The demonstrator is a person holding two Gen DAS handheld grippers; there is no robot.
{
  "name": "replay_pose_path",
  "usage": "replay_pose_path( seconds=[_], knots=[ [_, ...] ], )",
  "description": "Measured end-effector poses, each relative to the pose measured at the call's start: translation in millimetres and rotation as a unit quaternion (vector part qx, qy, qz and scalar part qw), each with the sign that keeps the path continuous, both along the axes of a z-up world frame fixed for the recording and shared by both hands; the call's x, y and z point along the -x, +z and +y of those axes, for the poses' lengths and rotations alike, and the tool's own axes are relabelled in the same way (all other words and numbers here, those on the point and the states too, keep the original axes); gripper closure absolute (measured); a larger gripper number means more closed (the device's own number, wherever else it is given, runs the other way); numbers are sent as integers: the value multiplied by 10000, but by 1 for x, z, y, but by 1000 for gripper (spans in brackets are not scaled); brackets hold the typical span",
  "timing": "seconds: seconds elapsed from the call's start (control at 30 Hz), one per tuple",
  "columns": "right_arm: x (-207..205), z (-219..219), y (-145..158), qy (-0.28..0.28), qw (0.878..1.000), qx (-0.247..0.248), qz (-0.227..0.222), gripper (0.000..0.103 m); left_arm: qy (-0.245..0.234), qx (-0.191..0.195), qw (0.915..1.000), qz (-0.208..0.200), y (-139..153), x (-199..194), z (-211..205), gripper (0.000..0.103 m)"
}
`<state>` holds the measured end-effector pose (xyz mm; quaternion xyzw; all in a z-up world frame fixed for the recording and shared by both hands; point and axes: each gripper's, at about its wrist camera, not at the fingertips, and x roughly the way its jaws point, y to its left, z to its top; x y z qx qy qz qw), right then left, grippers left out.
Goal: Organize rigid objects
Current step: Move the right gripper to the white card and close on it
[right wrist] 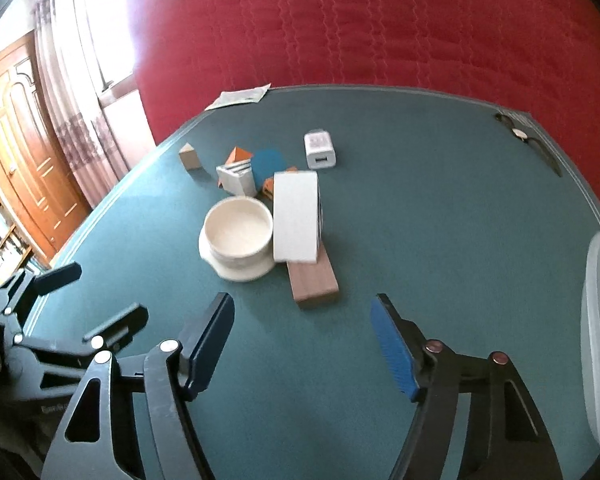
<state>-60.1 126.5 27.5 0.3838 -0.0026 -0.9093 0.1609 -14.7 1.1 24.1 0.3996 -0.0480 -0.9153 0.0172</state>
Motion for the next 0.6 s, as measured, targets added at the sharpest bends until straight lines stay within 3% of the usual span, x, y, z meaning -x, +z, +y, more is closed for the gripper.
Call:
replay_pose_path(
  seconds=[0.13,0.6],
  knots=[
    [14,-4,2,-37,10000,22,3,39,31,-26,10000,-70,-5,4,-2,0],
    [58,-12,8,-187,9995,255,95,48,52,-54,9998,-169,-13,8,-6,0]
  ],
)
